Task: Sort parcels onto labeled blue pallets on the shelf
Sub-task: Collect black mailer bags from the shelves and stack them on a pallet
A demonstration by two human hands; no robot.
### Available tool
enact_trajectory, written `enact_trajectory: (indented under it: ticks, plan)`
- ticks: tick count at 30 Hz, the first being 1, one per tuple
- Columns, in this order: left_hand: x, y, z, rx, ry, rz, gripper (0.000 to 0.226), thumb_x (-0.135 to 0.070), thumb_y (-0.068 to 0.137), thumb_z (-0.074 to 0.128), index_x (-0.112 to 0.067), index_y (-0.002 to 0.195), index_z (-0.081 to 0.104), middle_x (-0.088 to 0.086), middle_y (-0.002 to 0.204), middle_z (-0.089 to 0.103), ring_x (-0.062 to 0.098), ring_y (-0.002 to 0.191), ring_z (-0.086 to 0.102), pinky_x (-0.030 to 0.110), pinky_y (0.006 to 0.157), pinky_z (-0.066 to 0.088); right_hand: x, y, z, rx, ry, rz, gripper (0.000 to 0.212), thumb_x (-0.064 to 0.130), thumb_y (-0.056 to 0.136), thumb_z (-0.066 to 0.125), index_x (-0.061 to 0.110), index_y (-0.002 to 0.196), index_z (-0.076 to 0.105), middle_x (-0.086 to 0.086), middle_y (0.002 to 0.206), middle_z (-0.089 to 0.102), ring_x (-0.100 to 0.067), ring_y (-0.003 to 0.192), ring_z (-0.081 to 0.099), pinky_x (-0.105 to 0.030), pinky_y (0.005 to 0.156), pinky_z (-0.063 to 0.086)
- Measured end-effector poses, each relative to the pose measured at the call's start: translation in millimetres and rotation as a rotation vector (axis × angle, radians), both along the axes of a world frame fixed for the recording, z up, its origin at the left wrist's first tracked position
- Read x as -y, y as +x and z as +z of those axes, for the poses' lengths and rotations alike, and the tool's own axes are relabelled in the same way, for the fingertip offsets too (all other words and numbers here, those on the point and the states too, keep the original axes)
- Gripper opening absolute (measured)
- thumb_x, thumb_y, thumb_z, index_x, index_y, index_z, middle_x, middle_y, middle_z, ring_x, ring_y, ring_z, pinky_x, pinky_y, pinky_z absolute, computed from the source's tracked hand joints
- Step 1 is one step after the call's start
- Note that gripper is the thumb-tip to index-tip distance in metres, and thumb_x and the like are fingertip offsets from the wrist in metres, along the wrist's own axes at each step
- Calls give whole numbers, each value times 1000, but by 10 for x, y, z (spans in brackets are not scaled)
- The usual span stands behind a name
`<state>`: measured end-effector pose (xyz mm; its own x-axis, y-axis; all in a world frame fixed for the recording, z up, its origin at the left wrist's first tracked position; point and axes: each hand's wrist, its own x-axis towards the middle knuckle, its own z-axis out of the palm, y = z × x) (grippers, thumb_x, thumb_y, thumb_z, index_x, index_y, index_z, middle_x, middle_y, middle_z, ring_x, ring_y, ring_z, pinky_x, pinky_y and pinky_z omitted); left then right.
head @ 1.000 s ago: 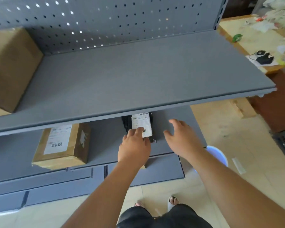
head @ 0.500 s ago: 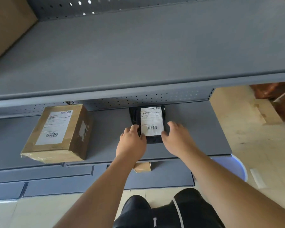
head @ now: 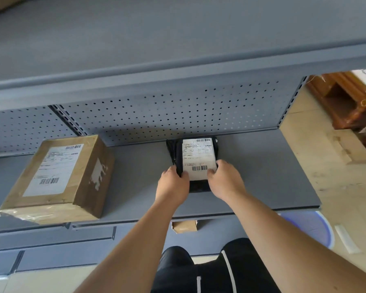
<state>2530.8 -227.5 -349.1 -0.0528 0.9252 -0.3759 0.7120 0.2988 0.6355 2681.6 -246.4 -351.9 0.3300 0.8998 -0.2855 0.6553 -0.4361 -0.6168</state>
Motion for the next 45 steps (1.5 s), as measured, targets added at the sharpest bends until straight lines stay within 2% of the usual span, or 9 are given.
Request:
enact_trajectory:
  ticks: [2, 6, 12, 20, 27, 32, 36, 41, 45]
  plan:
    - [-11, 0, 3, 60, -3, 14, 34, -33, 100, 46, -17, 127, 60, 3, 113, 67, 22, 87, 67, 34, 67, 55, -12, -16, -4, -38, 4, -20, 23, 22, 100, 50, 7, 112, 62, -11, 112, 68, -30, 93, 61, -29, 61, 39]
    - [31, -1, 54, 127, 3, 54, 23, -28, 99, 49, -21, 116, 63, -8, 95, 70, 17, 76, 66, 28, 58, 50, 9, -34, 37, -63, 9, -28, 22, 20, 100, 51, 9, 114, 63, -8, 113, 71, -28, 92, 63, -27, 58, 39]
    - [207, -62, 316, 210, -44, 143, 18, -28, 98, 52, -24, 113, 62, -9, 96, 69, 18, 85, 67, 42, 78, 63, 167, -48, 251, -77, 43, -38, 12, 21, 95, 54, 16, 101, 64, 4, 94, 67, -19, 76, 56, -21, 49, 32]
    - [573, -256, 935, 405, -107, 331, 16, -22, 94, 59, -36, 86, 61, -11, 93, 72, 17, 88, 71, 41, 79, 65, 443, -111, 794, -243, 27, -54, 11, 25, 99, 58, 21, 103, 66, 3, 94, 68, -18, 83, 63, -31, 69, 49]
    - [856, -460, 1395, 486, -98, 434, 20, -19, 96, 62, -28, 114, 63, -11, 99, 71, 12, 92, 70, 18, 63, 55, 577, -235, 1284, -356, 45, -33, 18, 28, 95, 66, 36, 80, 60, 19, 87, 66, -6, 81, 63, -26, 62, 46]
    - [1059, -568, 1634, 502, -59, 577, 35, -24, 96, 65, -23, 131, 60, -7, 108, 67, 14, 96, 69, 26, 75, 61, 622, -379, 1550, -396, 57, 45, 21, 31, 94, 66, 38, 75, 59, 23, 81, 65, -2, 77, 62, -23, 58, 43]
    - [1349, -690, 1831, 491, 22, 705, 38, -29, 96, 65, -26, 133, 59, -11, 106, 65, 9, 92, 68, 18, 62, 54, 687, -562, 1743, -445, 55, 177, 17, 28, 90, 66, 36, 76, 63, 21, 78, 68, -2, 76, 63, -24, 58, 45]
    - [1935, -896, 2036, 505, 118, 924, 35, -30, 96, 63, -25, 130, 61, -9, 110, 70, 13, 94, 72, 27, 72, 63, 893, -934, 1928, -549, 32, 380, 10, 27, 91, 67, 33, 87, 60, 22, 90, 63, 1, 82, 61, -23, 64, 45]
    - [2495, -1076, 2174, 583, 261, 1130, 26, -22, 95, 64, -21, 121, 62, -2, 106, 73, 16, 91, 74, 19, 58, 57, 1178, -1369, 2069, -625, -20, 541, 11, 24, 91, 67, 33, 85, 62, 12, 94, 70, -10, 86, 68, -34, 71, 57]
